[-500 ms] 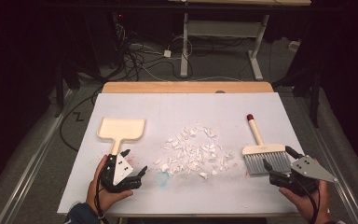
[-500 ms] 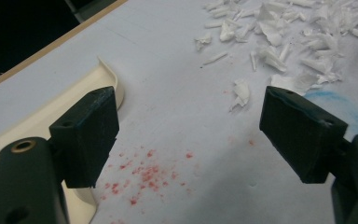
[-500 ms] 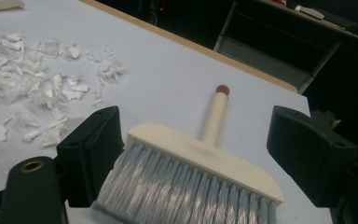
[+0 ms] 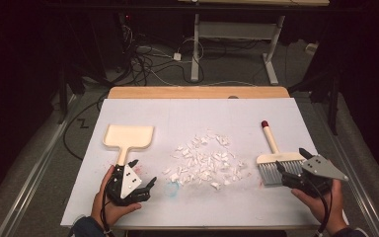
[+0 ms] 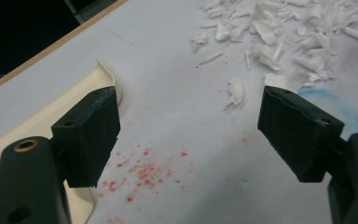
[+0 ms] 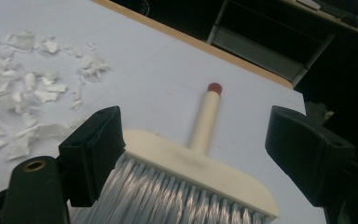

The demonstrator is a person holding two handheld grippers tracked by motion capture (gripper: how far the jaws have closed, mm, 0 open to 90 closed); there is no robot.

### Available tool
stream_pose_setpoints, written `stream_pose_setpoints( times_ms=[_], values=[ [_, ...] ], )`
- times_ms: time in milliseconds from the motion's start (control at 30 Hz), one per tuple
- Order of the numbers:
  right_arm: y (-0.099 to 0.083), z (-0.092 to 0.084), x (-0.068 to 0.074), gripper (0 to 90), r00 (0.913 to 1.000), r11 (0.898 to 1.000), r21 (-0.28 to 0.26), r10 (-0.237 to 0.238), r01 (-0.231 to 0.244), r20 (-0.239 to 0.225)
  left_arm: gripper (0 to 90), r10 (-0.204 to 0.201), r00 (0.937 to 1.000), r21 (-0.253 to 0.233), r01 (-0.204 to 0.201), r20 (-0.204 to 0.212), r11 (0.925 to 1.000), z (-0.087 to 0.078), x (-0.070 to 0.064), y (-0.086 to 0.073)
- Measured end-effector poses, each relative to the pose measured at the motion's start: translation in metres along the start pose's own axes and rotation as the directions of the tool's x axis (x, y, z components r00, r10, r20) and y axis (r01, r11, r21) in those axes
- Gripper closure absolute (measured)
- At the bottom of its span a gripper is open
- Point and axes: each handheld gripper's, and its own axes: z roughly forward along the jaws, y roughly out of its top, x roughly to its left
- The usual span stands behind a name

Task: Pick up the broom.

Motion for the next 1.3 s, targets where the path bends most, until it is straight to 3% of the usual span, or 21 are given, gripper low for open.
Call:
stream_pose_setpoints(
  times_ms=[167,233,367,433,467,500,533,567,600,633,700,800,900,933,1033,1167,1300],
  values=[
    [0.01,0.021,-0.01,22.3,0.9998,0.999,0.041,0.01,-0.01,0.016,19.6,0.015,0.9998,0.013,-0.015,0.011,0.9998,0.001,0.0,-0.001],
    [0.013,0.027,-0.012,21.8,0.9999,0.998,0.061,0.01,-0.01,-0.002,19.6,0.011,0.9999,0.017,-0.012,0.013,0.9998,0.002,0.001,-0.001],
    [0.021,0.064,-0.018,22.6,0.9996,0.987,0.16,0.027,-0.028,0.007,19.6,0.015,0.9998,0.016,-0.015,0.016,0.9998,0.004,-0.001,0.0],
    [0.023,0.08,-0.023,23.8,0.9982,0.973,0.222,0.059,-0.06,0.013,19.6,0.019,0.9996,0.022,-0.02,0.018,0.9996,0.004,-0.001,0.0],
    [0.023,0.08,-0.023,23.8,0.9982,0.973,0.222,0.059,-0.06,0.013,19.6,0.02,0.9996,0.023,-0.02,0.02,0.9995,0.004,-0.001,0.0],
    [0.023,0.095,-0.029,31.2,0.9918,0.955,0.272,0.128,-0.121,-0.006,19.6,0.019,0.9996,0.025,-0.019,0.023,0.9995,0.004,-0.001,-0.001],
    [0.023,0.095,-0.029,31.2,0.9918,0.955,0.272,0.128,-0.121,-0.006,19.6,0.019,0.9996,0.025,-0.019,0.023,0.9995,0.004,-0.001,-0.001],
    [0.022,0.109,-0.034,33.7,0.985,0.925,0.345,0.172,-0.158,-0.011,19.6,0.02,0.9995,0.028,-0.02,0.024,0.9994,0.004,-0.001,-0.001],
    [0.022,0.109,-0.034,33.7,0.985,0.925,0.345,0.172,-0.158,-0.011,19.6,0.018,0.9996,0.027,-0.018,0.024,0.9995,0.004,-0.001,-0.001],
    [0.019,0.12,-0.037,37.5,0.98,0.9,0.395,0.199,-0.186,0.01,19.6,0.016,0.9996,0.028,-0.017,0.024,0.9995,0.004,-0.001,-0.001],
    [0.016,0.132,-0.039,38.5,0.9693,0.863,0.453,0.246,-0.223,0.008,19.6,0.019,0.9995,0.031,-0.02,0.024,0.9993,0.004,-0.001,-0.001],
    [0.009,0.144,-0.041,43.6,0.9533,0.821,0.51,0.302,-0.257,-0.006,19.6,0.022,0.9994,0.036,-0.023,0.026,0.9991,0.004,-0.001,-0.002],
    [0.009,0.145,-0.041,51.4,0.9586,0.828,0.507,0.285,-0.24,-0.011,19.6,0.026,0.9993,0.039,-0.027,0.027,0.9989,0.004,-0.001,-0.002],
    [0.009,0.144,-0.04,60.9,0.9591,0.833,0.502,0.282,-0.233,-0.022,19.6,0.026,0.9993,0.039,-0.027,0.028,0.9989,0.004,-0.001,-0.002],
    [0.008,0.144,-0.039,67.3,0.9592,0.837,0.493,0.282,-0.236,-0.019,19.6,0.03,0.9991,0.042,-0.031,0.03,0.9986,0.004,-0.002,-0.001],
    [0.008,0.144,-0.038,70.1,0.9586,0.841,0.486,0.284,-0.238,-0.022,19.6,0.033,0.999,0.046,-0.034,0.03,0.9983,0.005,-0.003,-0.001],
    [0.008,0.143,-0.036,71.6,0.964,0.85,0.478,0.265,-0.221,-0.025,19.6,0.036,0.9989,0.047,-0.037,0.032,0.9982,0.005,-0.003,-0.001]
  ],
)
